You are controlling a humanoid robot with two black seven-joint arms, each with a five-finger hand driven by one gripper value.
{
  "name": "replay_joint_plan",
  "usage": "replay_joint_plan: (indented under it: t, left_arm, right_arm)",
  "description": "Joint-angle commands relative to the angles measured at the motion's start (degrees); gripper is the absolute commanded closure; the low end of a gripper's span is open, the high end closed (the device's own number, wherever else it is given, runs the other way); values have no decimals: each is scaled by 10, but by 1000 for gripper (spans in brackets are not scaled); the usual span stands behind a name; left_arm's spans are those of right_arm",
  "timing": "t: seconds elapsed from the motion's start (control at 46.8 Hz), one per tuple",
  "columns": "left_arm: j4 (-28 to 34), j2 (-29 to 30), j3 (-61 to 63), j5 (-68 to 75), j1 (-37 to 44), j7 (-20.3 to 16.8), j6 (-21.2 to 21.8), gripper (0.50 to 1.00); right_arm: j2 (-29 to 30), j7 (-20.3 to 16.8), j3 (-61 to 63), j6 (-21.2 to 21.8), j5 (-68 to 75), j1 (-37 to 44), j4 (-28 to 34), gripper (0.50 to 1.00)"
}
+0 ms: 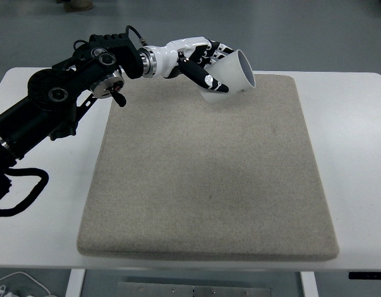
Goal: Flip white cup upright
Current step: 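Lift the mug with the left hand and rotate it opening-up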
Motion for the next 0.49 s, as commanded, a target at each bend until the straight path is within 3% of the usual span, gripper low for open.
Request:
replay_joint_plan:
  t: [0.0,0.171,0.47]
  left_arm:
    - [14,18,-1,-41,2,-23,-9,943]
    - [50,42,1,-117,5,-58,-33,937]
    - [122,58,1,-167,18,-155,-91,937]
  right_arm:
    - [0,1,0,0,0,0,0,570]
    - [0,0,0,0,0,0,0,570]
    - [0,0,0,0,0,0,0,570]
